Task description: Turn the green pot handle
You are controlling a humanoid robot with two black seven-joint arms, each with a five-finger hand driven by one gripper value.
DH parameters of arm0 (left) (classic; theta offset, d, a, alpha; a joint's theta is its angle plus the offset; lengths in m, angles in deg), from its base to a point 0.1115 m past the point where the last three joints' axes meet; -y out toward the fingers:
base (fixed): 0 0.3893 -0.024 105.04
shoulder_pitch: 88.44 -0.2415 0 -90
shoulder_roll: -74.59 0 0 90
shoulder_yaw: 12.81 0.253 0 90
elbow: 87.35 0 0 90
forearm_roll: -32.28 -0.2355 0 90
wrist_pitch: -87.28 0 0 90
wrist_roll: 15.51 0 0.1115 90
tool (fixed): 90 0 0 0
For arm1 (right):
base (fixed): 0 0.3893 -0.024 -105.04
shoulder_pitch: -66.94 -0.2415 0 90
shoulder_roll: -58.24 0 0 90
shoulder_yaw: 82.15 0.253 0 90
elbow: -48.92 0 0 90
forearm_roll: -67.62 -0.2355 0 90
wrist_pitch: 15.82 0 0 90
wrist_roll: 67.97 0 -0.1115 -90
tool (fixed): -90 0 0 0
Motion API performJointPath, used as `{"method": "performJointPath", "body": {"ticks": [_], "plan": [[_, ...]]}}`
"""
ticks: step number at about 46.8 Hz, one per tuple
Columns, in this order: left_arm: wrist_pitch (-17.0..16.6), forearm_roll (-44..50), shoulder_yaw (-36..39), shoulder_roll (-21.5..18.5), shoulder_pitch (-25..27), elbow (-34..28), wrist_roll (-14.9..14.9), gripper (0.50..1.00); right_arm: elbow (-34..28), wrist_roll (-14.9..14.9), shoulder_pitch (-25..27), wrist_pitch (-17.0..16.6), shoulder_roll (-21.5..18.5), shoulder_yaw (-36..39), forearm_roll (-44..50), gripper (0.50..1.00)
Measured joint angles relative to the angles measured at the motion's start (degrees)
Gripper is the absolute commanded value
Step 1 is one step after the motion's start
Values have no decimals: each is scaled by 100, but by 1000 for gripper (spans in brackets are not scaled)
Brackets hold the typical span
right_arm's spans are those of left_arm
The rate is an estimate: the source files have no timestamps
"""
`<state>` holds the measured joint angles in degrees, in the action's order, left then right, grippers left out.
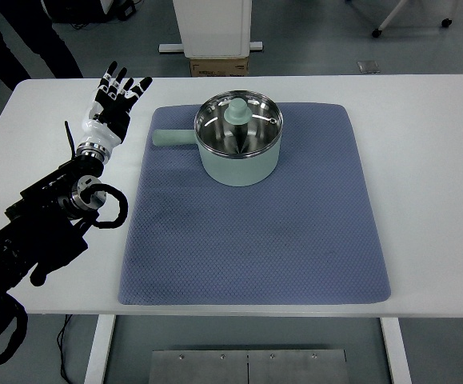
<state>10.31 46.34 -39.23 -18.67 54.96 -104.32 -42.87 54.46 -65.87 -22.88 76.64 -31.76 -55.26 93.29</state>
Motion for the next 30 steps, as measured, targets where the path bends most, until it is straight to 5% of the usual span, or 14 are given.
{"method": "performJointPath", "body": {"ticks": [30], "plan": [[240, 1, -203, -6, -6, 80, 3, 1000, 15, 0, -63, -7, 0, -8, 17, 1000]]}}
